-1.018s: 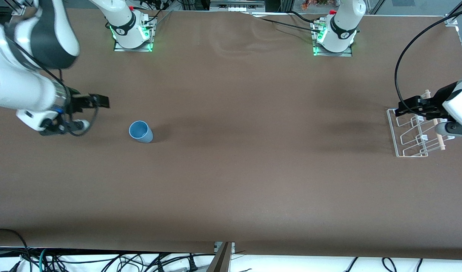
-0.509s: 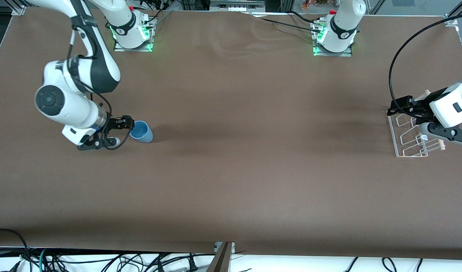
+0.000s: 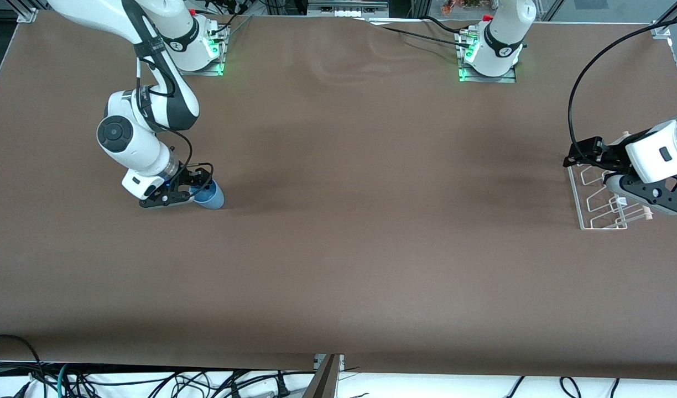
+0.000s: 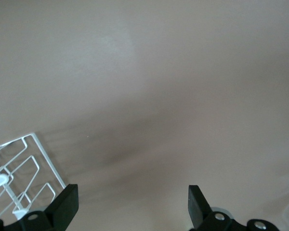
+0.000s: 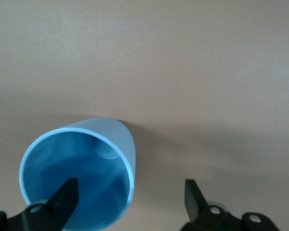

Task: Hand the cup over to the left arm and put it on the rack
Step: 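Reach the right gripper down to the light-blue cup and close on it, then lift the cup with the right gripper while the left gripper approaches it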

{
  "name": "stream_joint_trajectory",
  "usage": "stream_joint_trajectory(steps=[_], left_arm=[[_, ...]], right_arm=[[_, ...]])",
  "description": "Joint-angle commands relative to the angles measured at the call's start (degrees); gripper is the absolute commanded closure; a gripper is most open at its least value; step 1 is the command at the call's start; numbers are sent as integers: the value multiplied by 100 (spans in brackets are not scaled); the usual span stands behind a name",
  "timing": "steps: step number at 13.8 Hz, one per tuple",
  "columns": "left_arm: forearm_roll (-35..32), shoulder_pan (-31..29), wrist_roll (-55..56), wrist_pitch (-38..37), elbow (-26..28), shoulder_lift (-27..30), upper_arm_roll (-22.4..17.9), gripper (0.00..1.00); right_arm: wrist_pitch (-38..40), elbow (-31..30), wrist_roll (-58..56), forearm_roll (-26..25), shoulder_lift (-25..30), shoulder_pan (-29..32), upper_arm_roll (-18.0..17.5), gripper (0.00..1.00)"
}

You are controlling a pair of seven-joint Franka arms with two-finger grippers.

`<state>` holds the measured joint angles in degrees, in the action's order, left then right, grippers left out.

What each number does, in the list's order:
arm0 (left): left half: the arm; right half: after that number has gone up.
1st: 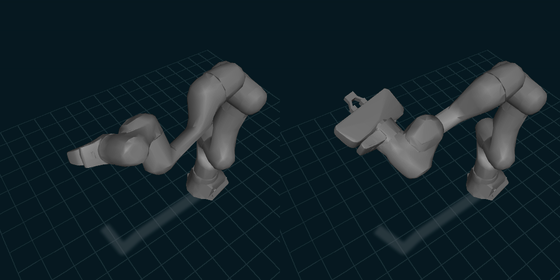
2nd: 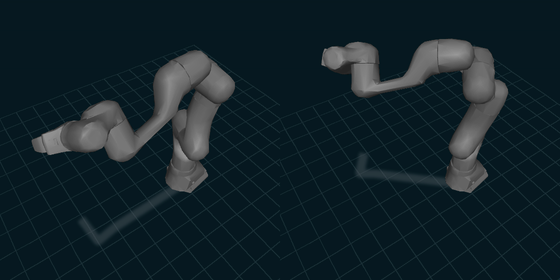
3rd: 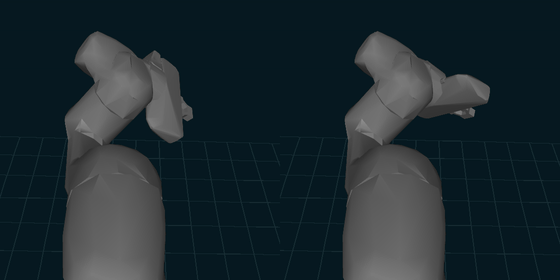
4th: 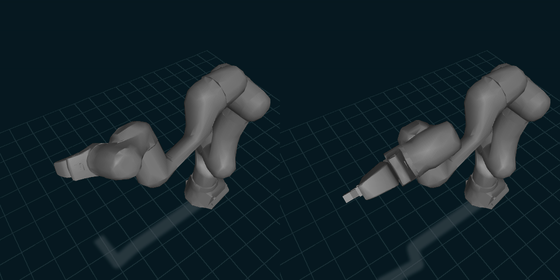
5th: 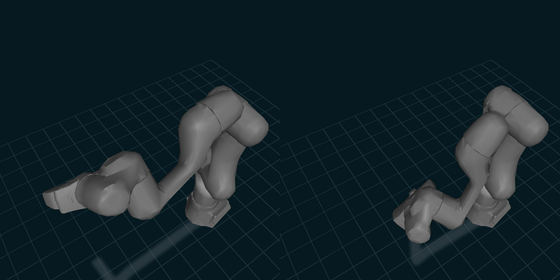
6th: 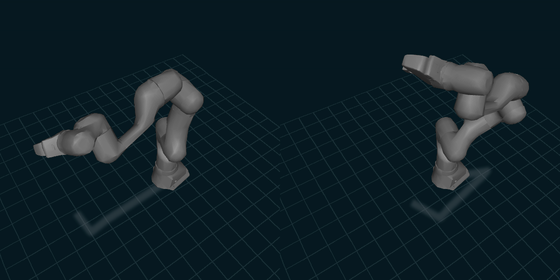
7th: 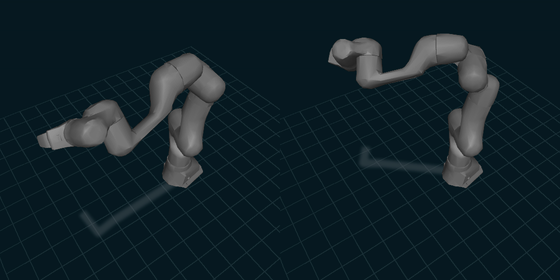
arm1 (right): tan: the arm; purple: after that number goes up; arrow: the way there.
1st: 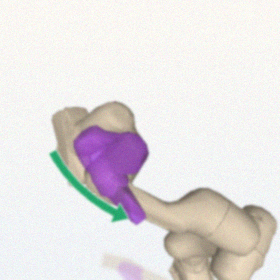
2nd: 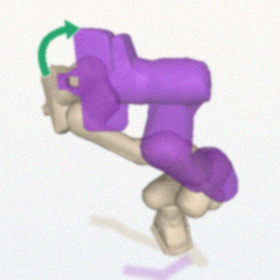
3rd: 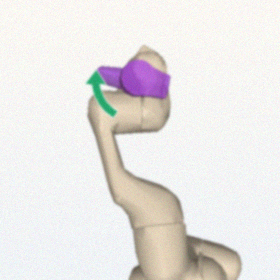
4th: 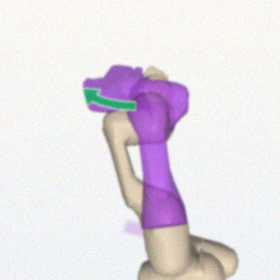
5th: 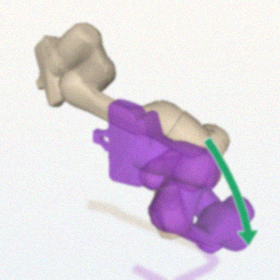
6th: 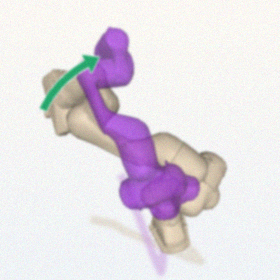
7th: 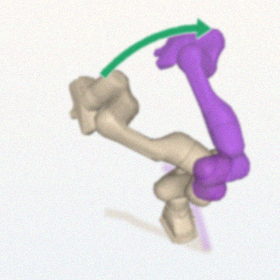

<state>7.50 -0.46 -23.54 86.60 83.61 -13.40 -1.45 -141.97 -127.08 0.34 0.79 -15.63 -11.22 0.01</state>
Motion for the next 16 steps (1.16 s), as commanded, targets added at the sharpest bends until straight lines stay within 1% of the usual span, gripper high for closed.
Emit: stream_joint_trajectory(steps=[1, 2, 3, 5, 7, 10, 11, 12, 13, 15, 16], left_arm=[[322, 28, -816, -64, -20, -5, -39, 0], [331, 19, -1063, -64, -20, -5, -39, 0], [340, 11, -1187, -64, -20, -5, -39, 0], [462, 19, -1284, -55, -11, -14, -39, 0], [804, 28, -1486, -46, -2, -49, -39, 0], [1043, 46, -2328, -46, -11, -120, -31, 0], [1087, 37, -2470, -46, -11, -119, 83, 0], [1227, -7, -2628, -46, -11, -119, 223, 0], [1298, 19, -2943, -20, -11, -119, 268, 0], [1368, 37, -3427, 15, -20, -172, 426, 0], [1595, 37, -3690, 15, -2, -190, 444, 0]], right_arm=[[-112, -107, 46, -79, 104, -47, 34, 76], [-112, -98, 46, -79, 104, -47, 34, 90], [-103, -89, 19, -79, 96, -47, 34, 100], [-103, -72, 19, -71, 34, -38, 34, 100], [-103, -45, 19, -71, 25, -38, 34, 100], [-59, 86, 37, -71, 34, -38, 34, 100], [37, 147, 37, -71, 43, -38, 34, 100], [238, 279, 45, -53, 69, -38, 34, 100], [562, 463, 54, -36, 87, -47, 25, 100], [1370, 954, 89, 8, 52, -160, 16, 100], [1730, 1192, 246, 35, 43, -266, 16, 100]])
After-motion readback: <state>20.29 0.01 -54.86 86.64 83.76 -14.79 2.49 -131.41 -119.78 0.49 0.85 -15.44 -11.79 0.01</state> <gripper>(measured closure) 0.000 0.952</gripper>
